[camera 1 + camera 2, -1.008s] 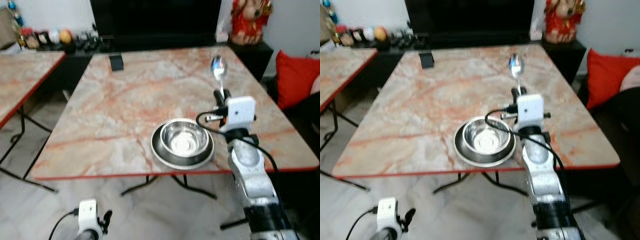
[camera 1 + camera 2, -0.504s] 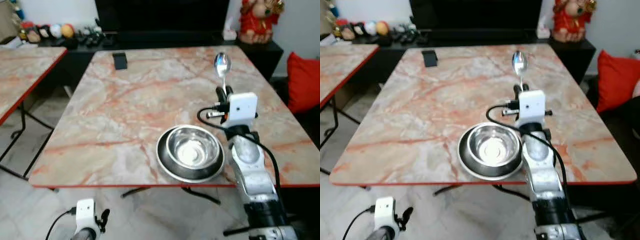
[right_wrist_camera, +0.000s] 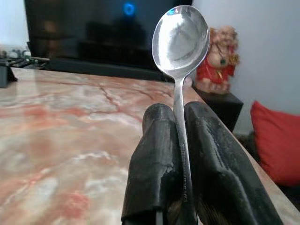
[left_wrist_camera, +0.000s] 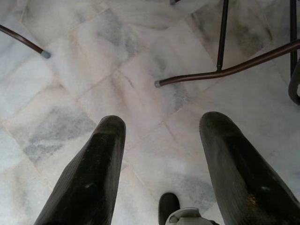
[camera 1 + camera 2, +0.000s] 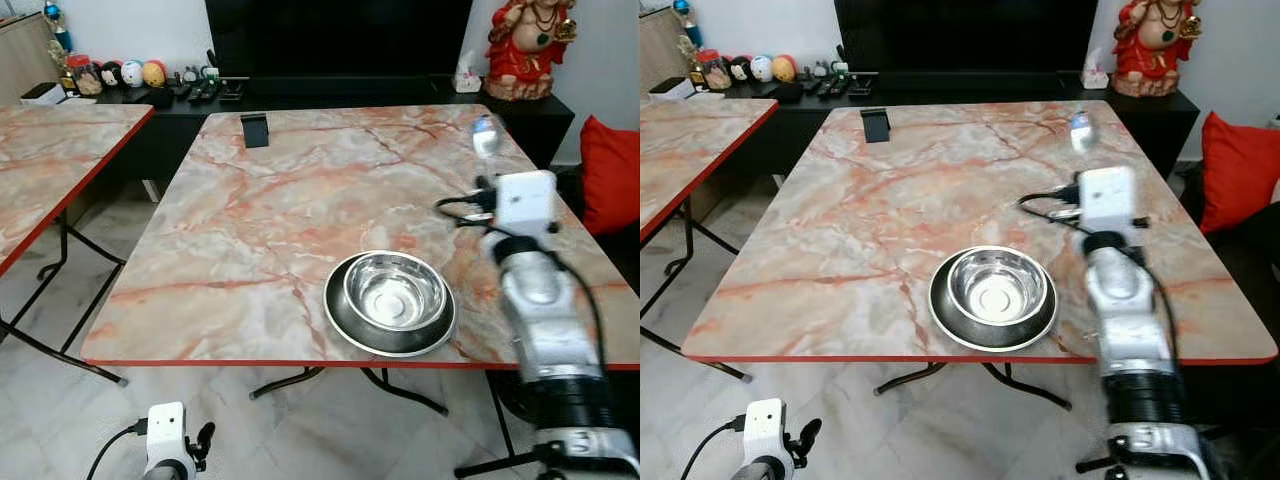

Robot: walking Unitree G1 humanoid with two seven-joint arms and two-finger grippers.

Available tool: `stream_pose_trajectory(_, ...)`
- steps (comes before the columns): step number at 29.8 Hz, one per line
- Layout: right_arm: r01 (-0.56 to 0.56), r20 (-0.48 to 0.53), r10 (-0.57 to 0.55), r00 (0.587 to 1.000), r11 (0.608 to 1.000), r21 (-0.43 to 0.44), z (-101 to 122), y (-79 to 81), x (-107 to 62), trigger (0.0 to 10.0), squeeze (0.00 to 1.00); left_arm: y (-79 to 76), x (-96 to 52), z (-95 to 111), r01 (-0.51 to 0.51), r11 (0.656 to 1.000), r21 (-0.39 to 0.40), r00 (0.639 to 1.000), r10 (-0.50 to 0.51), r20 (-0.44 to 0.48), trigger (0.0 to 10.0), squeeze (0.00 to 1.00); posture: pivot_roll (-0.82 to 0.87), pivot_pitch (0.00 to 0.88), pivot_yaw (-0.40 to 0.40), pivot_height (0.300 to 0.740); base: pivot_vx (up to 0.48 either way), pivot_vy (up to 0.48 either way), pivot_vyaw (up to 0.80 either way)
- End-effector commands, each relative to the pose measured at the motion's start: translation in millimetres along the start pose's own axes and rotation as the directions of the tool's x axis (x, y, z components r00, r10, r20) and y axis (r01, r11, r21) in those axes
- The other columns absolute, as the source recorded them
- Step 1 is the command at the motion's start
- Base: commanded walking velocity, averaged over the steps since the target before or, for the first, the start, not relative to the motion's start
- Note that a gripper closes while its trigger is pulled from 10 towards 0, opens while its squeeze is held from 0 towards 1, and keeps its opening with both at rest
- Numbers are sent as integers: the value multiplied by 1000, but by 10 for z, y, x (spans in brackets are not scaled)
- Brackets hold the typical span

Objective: Setting the table

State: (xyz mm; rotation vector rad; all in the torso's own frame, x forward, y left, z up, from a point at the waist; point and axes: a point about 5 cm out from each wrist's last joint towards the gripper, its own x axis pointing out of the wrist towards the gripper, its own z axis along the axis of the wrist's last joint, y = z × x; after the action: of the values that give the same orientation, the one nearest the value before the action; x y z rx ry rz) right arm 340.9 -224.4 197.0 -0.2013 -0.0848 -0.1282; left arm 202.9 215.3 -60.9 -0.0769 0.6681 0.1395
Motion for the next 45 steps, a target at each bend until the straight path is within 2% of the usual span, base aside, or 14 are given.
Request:
stream_pose_trajectory(1,-29,-22,30,999,999,33,18,2,-42,10000,0,44,-15,-37,-12,1000,-2,1000,12,-19,10000,0,-124,0,43,707,0,0,0)
stream_pose_trajectory(3,-42,-51,43,998,999,35,-12,-40,-72,10000,0,40,-16,-42,-9,1000,0,1000,9,-22,10000,0,-132,0,46,707,0,0,0)
stream_pose_trajectory(5,-72,-82,71,994,997,-13,-81,-93,-106,10000,0,38,-21,-62,-3,1000,4,1000,3,-31,10000,0,-146,0,49,707,0,0,0)
stream_pose_trajectory(9,-102,-194,104,976,995,16,-227,-159,-137,10000,0,72,-42,-117,-8,1000,4,998,8,-59,10000,0,-141,0,49,707,0,0,0)
stream_pose_trajectory(15,-126,-269,150,951,986,105,-334,-172,-161,10000,0,233,-82,-170,-31,1000,-2,995,31,-98,10000,0,-139,0,47,707,0,0,0)
stream_pose_trajectory(17,-125,-313,177,933,976,179,-420,-148,-176,10000,0,328,-121,-223,-48,999,-5,991,47,-125,10000,0,-135,0,48,707,0,0,0)
stream_pose_trajectory(27,-134,-398,246,884,948,288,-650,-28,-265,10000,0,488,-210,-346,-80,997,-9,980,77,-185,10000,0,-132,0,49,707,0,0,0)
stream_pose_trajectory(31,-113,-410,258,875,932,346,-690,7,-275,10000,0,489,-218,-365,-83,996,-12,978,79,-195,10000,0,-131,0,48,707,0,0,0)
stream_pose_trajectory(39,-98,-458,264,849,930,354,-814,121,-295,10000,0,394,-209,-407,-75,997,-15,975,70,-210,10000,0,-124,0,49,707,0,0,0)
stream_pose_trajectory(45,-89,-477,259,840,932,350,-863,161,-292,10000,0,391,-204,-400,-77,997,-16,975,72,-211,10000,0,-120,0,49,707,0,0,0)
